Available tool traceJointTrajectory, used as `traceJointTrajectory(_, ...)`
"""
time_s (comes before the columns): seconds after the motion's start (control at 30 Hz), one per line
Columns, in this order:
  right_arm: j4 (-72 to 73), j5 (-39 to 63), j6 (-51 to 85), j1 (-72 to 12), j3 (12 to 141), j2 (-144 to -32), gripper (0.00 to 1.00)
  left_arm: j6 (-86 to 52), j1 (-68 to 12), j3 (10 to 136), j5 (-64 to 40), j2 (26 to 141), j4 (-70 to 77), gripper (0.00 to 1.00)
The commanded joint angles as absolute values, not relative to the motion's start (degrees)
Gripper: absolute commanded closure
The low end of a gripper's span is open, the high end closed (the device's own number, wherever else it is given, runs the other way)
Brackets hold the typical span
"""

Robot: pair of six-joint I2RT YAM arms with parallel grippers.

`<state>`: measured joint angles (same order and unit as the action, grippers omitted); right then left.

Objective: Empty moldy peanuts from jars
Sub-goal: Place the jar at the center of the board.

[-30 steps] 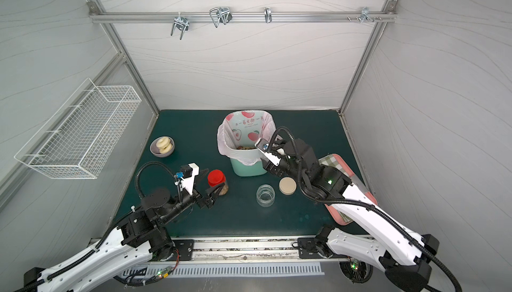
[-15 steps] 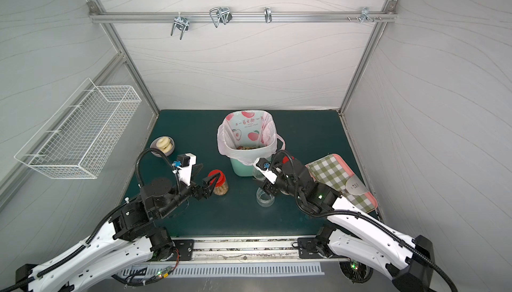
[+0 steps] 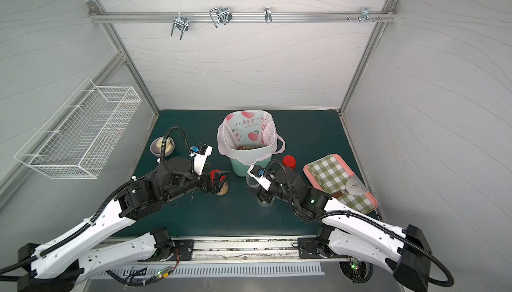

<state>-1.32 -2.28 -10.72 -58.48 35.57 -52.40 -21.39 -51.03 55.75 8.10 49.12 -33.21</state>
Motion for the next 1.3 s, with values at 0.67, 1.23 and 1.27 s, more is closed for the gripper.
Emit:
traceJointTrajectory(0.67,1.81,-14.35,-12.48,-66.35,39.9,-53.16,1.0,-34.49,-49.49,69.06,-7.22,66.15,-36.82,0.24)
traceJointTrajectory(1.23,0.95,-20.65,-10.38,-66.75,41.75,-57.56,1.0,-35.77,-49.49,70.48,-6.42,74.01,-34.21,0.63)
traceJointTrajectory(1.27,1.21,-20.83,-10.14,-66.73,41.6,-57.52,1.0,-35.77,-49.48,70.49,-6.62,74.17,-33.94,0.67)
